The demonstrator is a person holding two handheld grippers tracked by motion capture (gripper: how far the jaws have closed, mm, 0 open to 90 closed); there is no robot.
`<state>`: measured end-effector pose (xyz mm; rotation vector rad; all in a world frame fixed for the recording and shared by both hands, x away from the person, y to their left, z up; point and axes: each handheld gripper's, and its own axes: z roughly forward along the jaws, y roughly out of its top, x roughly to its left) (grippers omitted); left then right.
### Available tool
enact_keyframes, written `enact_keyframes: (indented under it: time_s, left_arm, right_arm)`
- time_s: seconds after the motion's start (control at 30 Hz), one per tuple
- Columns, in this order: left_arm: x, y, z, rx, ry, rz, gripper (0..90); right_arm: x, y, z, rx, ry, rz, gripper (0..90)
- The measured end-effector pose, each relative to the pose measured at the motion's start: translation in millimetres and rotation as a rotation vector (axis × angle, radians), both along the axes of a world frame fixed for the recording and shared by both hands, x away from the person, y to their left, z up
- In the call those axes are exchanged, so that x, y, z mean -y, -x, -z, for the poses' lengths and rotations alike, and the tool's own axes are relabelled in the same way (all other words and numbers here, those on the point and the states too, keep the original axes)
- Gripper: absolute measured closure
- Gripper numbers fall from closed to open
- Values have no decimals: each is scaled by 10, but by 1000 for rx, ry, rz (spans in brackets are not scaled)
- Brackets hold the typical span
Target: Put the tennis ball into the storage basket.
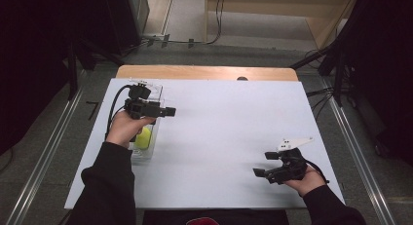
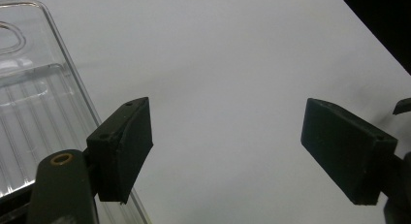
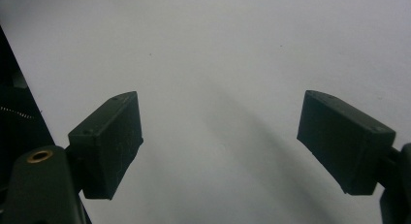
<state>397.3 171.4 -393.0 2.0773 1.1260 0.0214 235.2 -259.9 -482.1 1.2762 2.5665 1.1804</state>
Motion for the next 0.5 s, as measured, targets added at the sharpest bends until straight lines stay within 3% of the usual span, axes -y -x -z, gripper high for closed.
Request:
enact_keyframes:
  time_s: [0.33,0.5]
  left_arm:
    - [116,48,32,0,-16,43,193]
    - [163,96,43,-4,-3,70,193]
  right_arm:
    - [4,0,-1,-1,0,1,141]
    - [9,1,0,1,-1,-1,141]
